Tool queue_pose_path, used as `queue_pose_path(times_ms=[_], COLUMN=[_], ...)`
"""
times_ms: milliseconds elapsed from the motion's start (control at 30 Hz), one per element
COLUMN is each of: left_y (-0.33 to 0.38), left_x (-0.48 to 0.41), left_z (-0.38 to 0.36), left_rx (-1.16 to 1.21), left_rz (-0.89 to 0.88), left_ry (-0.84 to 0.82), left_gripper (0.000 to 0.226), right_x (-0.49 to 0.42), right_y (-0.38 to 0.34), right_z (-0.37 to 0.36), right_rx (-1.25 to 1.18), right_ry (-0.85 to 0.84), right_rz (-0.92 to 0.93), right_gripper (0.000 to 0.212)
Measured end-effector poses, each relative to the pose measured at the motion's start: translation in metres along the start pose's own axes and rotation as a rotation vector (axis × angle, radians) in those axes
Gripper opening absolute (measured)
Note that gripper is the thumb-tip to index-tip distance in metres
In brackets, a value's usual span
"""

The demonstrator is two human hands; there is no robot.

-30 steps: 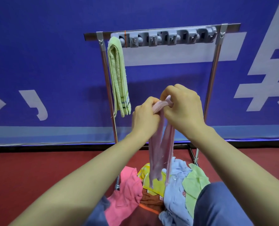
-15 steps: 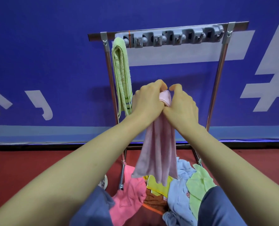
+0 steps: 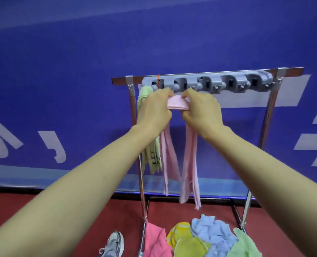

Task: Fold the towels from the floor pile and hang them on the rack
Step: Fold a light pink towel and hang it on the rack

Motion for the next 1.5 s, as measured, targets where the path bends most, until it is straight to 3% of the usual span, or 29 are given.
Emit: queue_pose_path(times_ms=[233,500,733,867,1000,1100,1300,1433,1500], left_y=[-0.023,-0.03,-0.033,-0.033,-0.033,-0.037,-0.056,-0.074,-0.08], left_x=[-0.067,-0.065,-0.057,-0.048,-0.031,-0.016,0.015,0.046,0.061], left_z=[-0.019,-0.04,-0.049,-0.055,-0.071,-0.086,-0.113,-0.129,-0.134], left_rx=[-0.002,-0.003,-0.008,0.098,0.401,0.432,0.411,0.414,0.437], left_rz=[0.039,0.035,0.081,0.129,0.366,0.474,0.545,0.566,0.59], left_ry=[-0.008,0.02,0.09,0.082,0.08,0.032,-0.072,-0.131,-0.192], left_gripper=[0.054,0.05,0.042,0.046,0.018,0.013,0.014,0.017,0.013], right_x=[-0.073,-0.071,-0.075,-0.063,-0.041,-0.027,-0.008,0.02,0.039], right_y=[0.001,0.012,0.003,0.006,0.006,0.005,0.014,0.029,0.034], right_z=[-0.033,-0.061,-0.061,-0.071,-0.085,-0.099,-0.129,-0.151,-0.162], right_rx=[-0.016,-0.082,-0.1,-0.19,-0.388,-0.459,-0.345,-0.255,-0.239], right_ry=[-0.01,0.024,0.012,0.041,0.101,0.063,-0.081,-0.197,-0.248], right_rz=[0.036,0.065,0.054,-0.025,-0.222,-0.321,-0.373,-0.401,-0.399], right_gripper=[0.031,0.021,0.031,0.038,0.043,0.042,0.027,0.004,0.009])
Point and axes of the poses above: each hand's wrist, its own x-axis away from the middle knuckle, its own z-axis out of the back of the hand, y = z × x, the point moved 1 cm from there along -x, towards the middle knuckle, and after that the axes turned 3 degrees about -x, right-handed, at the moved point
